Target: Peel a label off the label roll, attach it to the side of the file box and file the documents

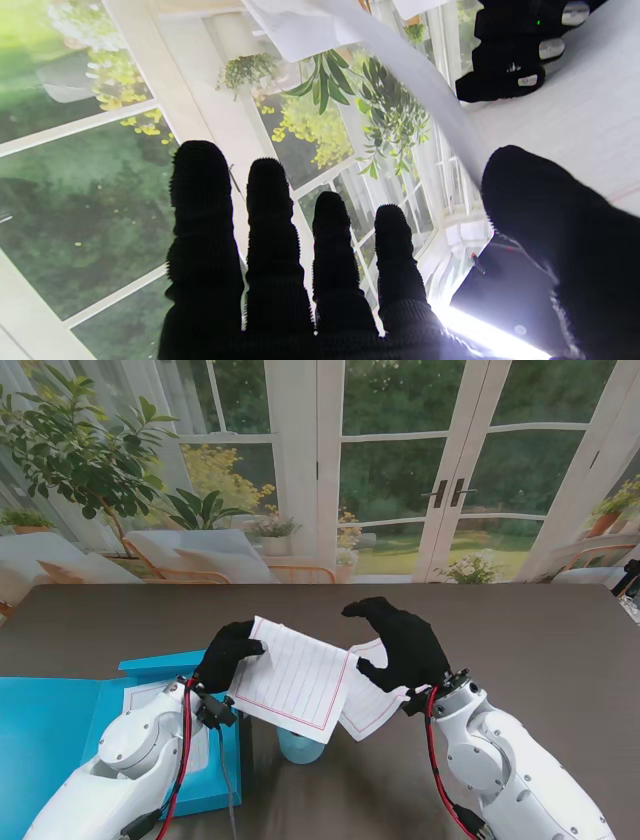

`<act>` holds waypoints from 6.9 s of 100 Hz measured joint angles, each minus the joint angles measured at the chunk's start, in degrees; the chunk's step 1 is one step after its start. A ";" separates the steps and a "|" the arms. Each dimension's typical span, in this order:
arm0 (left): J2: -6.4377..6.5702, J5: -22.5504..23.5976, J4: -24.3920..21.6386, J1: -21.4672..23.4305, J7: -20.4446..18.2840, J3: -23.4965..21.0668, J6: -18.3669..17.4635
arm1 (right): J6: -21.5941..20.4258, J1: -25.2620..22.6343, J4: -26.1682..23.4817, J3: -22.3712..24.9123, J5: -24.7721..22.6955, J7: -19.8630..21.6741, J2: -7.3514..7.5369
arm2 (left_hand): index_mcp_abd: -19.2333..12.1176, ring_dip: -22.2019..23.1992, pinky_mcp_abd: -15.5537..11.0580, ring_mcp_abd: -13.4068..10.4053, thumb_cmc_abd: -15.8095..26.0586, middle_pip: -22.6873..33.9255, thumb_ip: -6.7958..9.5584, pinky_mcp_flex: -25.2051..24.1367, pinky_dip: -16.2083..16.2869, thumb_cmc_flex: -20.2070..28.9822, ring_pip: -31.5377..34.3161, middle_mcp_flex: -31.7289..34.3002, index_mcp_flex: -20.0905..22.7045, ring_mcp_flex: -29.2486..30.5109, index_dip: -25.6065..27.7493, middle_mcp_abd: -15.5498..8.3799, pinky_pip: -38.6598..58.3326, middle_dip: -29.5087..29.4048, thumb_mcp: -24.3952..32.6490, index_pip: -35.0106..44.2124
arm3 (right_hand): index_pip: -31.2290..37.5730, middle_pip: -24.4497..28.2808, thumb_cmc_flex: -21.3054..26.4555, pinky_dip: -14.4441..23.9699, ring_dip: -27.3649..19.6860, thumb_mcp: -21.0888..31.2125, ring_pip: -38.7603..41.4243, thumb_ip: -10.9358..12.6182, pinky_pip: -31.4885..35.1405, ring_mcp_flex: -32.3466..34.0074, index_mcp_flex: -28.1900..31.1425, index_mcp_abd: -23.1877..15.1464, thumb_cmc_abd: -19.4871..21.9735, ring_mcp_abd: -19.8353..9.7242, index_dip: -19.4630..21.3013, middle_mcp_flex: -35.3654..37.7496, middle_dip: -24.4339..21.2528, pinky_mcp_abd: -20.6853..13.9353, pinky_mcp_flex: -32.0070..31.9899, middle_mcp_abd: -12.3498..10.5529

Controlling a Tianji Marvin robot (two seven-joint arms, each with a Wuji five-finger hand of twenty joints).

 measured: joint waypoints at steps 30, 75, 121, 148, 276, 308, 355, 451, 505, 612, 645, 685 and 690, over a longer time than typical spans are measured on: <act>0.22 2.45 -3.94 3.22 2.68 -4.90 -0.11 | -2.40 1.33 1.81 0.69 -0.97 3.42 1.01 | 0.03 0.01 0.01 0.00 -0.02 0.00 -0.10 0.00 -0.03 0.00 0.00 0.00 -0.03 0.00 0.00 0.01 0.01 0.24 0.18 0.02 | -4.38 0.47 -4.21 -2.47 -2.32 -2.66 -3.88 -0.04 -5.60 -8.91 -4.70 0.48 -2.73 0.50 -4.21 -8.27 -1.09 0.00 -0.66 1.02; 1.72 13.26 -15.90 16.42 5.93 -18.13 2.85 | -1.86 2.77 4.20 0.28 0.33 2.84 0.92 | 0.06 0.05 0.04 0.00 -0.03 0.00 -0.11 -0.24 -0.05 0.00 0.00 0.00 -0.09 -0.03 0.00 0.02 0.01 0.30 0.18 0.02 | -3.26 0.43 -7.16 -2.61 -2.39 -6.58 -3.89 -0.05 -6.40 -9.43 -4.44 -0.23 1.64 0.50 -4.75 -8.00 -1.18 0.00 -0.66 1.07; 1.20 22.73 -16.95 28.73 16.55 -25.55 0.28 | -1.74 2.17 4.13 0.32 2.32 4.37 0.77 | 0.46 0.74 0.16 -0.01 -0.06 0.00 -0.69 -1.34 -0.07 0.47 0.01 0.00 -0.56 -0.62 -0.44 0.30 0.02 1.06 0.18 0.18 | -2.98 -0.20 -7.03 -2.71 -2.39 -6.67 -2.97 -0.06 -6.40 -7.62 -2.25 -0.72 2.98 0.50 -4.75 -5.14 -1.72 0.00 -0.66 1.08; -0.41 26.48 -12.91 29.99 24.94 -26.28 0.21 | -1.76 1.52 3.58 0.68 3.13 5.59 0.73 | 0.47 0.75 0.18 -0.01 -0.06 0.00 -0.70 -2.45 -0.07 0.47 0.01 0.00 -0.56 -1.44 -0.48 0.30 0.02 1.07 0.18 0.18 | -2.97 -0.24 -7.01 -2.72 -2.35 -6.67 -2.78 -0.06 -6.40 -7.00 -2.07 -0.72 3.28 0.50 -4.52 -4.48 -1.72 0.00 -0.66 1.08; -1.30 37.98 -10.48 25.09 25.48 -26.55 24.64 | -2.49 1.10 4.23 0.86 5.36 7.19 0.63 | 3.95 3.04 -3.98 2.87 5.70 -6.61 3.35 -21.89 4.75 -0.29 -6.25 -23.51 -13.89 -25.37 -4.56 3.98 -12.24 -7.75 1.10 -16.57 | -3.02 -0.94 -6.10 -2.73 -2.29 -6.64 -2.13 -0.06 -6.40 -4.78 -0.90 0.40 4.53 0.47 -3.34 -3.05 -1.72 0.00 -0.29 1.08; -0.23 44.28 -15.64 26.43 22.06 -27.64 33.43 | -2.61 1.05 4.64 0.80 5.64 6.63 0.48 | 4.79 -2.89 -7.84 4.27 9.59 -13.67 3.33 -34.39 3.65 -0.85 -22.64 -33.94 -14.83 -37.49 -5.03 5.63 -18.83 -22.85 -6.05 -34.81 | -3.02 -0.94 -6.09 -2.73 -2.28 -6.64 -1.33 -0.06 -6.40 -4.78 -0.90 0.97 4.53 0.46 -3.31 -3.05 -1.72 0.00 -0.28 1.09; 2.20 54.75 -19.51 25.91 16.60 -26.15 43.73 | -2.86 1.03 5.15 0.57 6.11 6.40 0.36 | 6.34 -13.36 -10.61 4.30 13.24 -27.84 -0.20 -42.71 -6.62 -3.25 -42.41 -39.85 -15.20 -46.97 -20.25 8.29 -33.49 -37.97 -9.23 -67.51 | -2.90 -0.94 -6.09 -2.73 -2.28 -6.62 -1.23 -0.06 -6.40 -4.76 -0.88 1.75 4.54 0.46 -3.28 -2.31 -1.72 0.00 -0.27 1.08; 3.45 62.75 -21.61 26.43 16.42 -25.39 41.16 | -2.84 0.73 5.44 0.92 6.49 7.40 0.39 | 7.80 -26.78 -12.80 0.10 16.84 -34.41 -4.49 -39.85 -10.40 -6.31 -60.96 -50.96 -21.36 -56.06 -26.94 8.05 -76.65 -55.92 -12.26 -77.42 | -2.33 -0.98 -6.08 -2.73 -1.62 -6.59 -0.88 -0.06 -6.40 -4.15 1.23 2.10 4.55 0.39 -3.13 -0.95 -1.72 0.00 -0.15 1.10; 3.04 54.44 -21.25 24.27 19.12 -22.02 11.75 | 1.14 -0.47 4.80 2.41 5.13 9.51 0.97 | -2.09 -26.12 -14.91 -3.08 16.83 -33.45 -4.49 -42.95 -8.94 -6.31 -60.69 -47.15 -15.88 -54.61 -25.83 0.38 -79.57 -53.91 -12.26 -75.03 | -3.13 -0.99 -6.07 -2.75 -1.61 -7.83 -1.52 -0.06 -6.40 -4.21 2.59 1.21 5.29 0.39 -2.84 -1.01 -1.72 0.00 -0.15 1.12; 3.84 47.71 -12.13 11.94 16.13 -7.92 -4.16 | 16.14 3.70 12.36 -1.71 -11.02 20.17 6.25 | -5.21 -27.66 -16.28 -5.31 16.78 -33.56 -4.49 -44.45 -11.90 -6.25 -60.81 -45.80 -14.16 -54.65 -25.47 -2.67 -81.77 -55.31 -12.18 -75.18 | -8.83 -4.73 -5.36 -1.69 -2.53 -7.80 -6.29 -0.06 -12.38 -15.34 -4.70 2.04 -3.61 -0.46 -6.71 -12.49 -1.72 -2.59 -0.72 1.12; 3.84 47.18 -12.12 12.22 16.45 -7.71 -4.70 | 20.31 7.45 16.63 -8.22 -12.27 19.20 6.58 | -5.16 -27.67 -16.29 -5.31 16.78 -33.54 -4.49 -44.66 -12.54 -6.25 -60.81 -44.99 -14.16 -54.65 -25.25 -2.67 -81.77 -55.31 -12.17 -75.19 | -11.02 -4.71 -5.36 -1.53 -2.49 -7.80 -5.82 -0.06 -12.40 -15.80 -4.70 2.68 -3.61 -0.50 -8.52 -12.49 -1.72 -2.78 -0.72 1.12; 3.94 46.58 -12.19 12.55 15.34 -7.92 -5.19 | 25.63 13.03 21.07 -15.65 -11.53 19.72 6.53 | -5.14 -27.69 -16.29 -5.31 16.78 -33.55 -4.49 -45.07 -12.63 -6.25 -60.81 -44.87 -14.06 -54.65 -25.20 -2.66 -81.77 -55.31 -12.17 -75.20 | -12.42 -4.59 -5.36 -1.28 -2.49 -7.80 -4.49 -0.06 -12.40 -15.80 -4.70 3.39 -3.11 -0.53 -9.77 -12.49 -1.72 -3.43 -0.72 1.12; 3.97 46.54 -12.23 12.65 15.29 -7.99 -5.25 | 26.19 13.45 21.44 -16.27 -11.31 19.72 6.50 | -5.14 -27.69 -16.29 -5.31 16.78 -33.57 -4.49 -45.08 -12.63 -6.25 -60.81 -44.34 -14.05 -54.63 -25.20 -2.61 -81.77 -55.31 -12.17 -75.20 | -12.42 -3.71 -5.36 -1.27 -2.49 -7.87 -4.35 -0.06 -12.40 -15.80 -4.70 3.50 -2.52 -0.54 -9.78 -12.49 -1.72 -3.43 -0.72 1.12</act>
